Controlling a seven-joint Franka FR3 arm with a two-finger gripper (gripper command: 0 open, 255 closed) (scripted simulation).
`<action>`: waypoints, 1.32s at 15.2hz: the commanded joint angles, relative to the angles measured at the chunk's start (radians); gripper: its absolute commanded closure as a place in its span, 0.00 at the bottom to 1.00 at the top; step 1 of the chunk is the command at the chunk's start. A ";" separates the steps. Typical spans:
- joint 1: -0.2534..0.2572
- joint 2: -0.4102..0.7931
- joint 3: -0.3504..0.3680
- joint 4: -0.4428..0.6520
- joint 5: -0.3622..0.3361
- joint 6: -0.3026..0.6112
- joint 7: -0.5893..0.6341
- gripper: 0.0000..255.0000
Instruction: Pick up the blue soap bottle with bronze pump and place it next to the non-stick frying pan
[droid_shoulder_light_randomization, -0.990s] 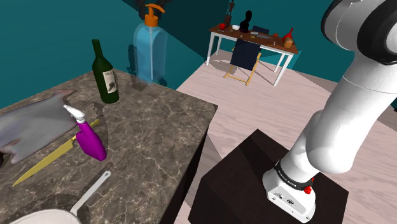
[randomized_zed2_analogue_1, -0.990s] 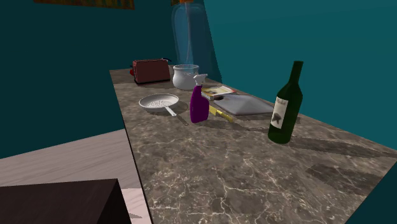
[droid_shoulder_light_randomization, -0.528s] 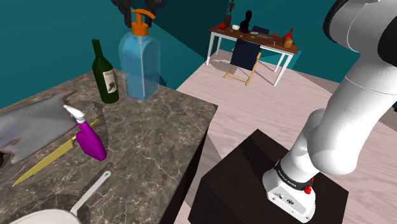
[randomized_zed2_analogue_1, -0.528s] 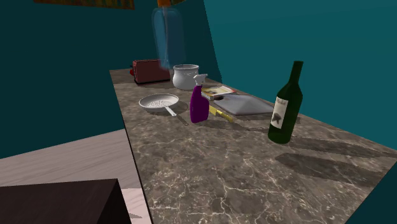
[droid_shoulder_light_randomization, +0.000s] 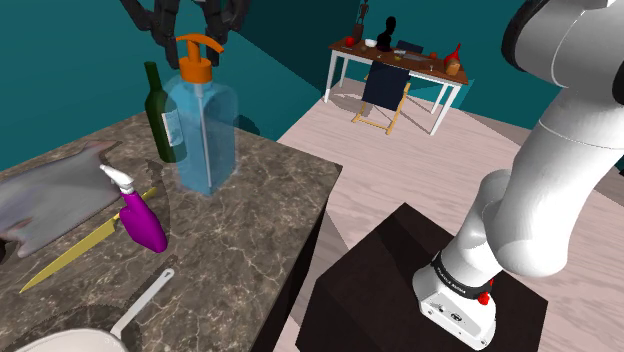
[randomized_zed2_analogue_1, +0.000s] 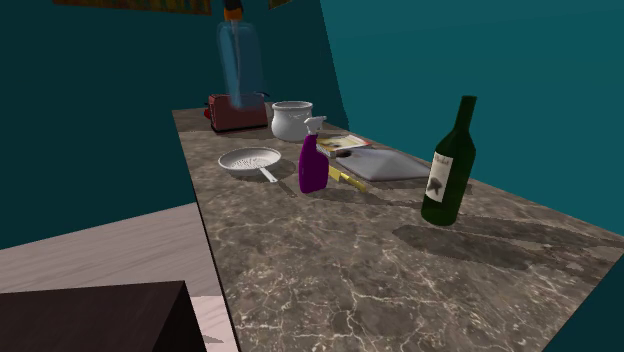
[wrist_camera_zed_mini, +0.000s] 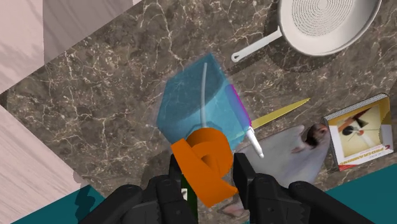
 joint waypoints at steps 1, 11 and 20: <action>-0.003 -0.014 0.000 -0.039 0.008 0.027 0.007 1.00; -0.032 -0.089 -0.016 -0.264 0.053 0.191 0.010 1.00; -0.041 -0.124 -0.024 -0.423 0.069 0.321 0.020 1.00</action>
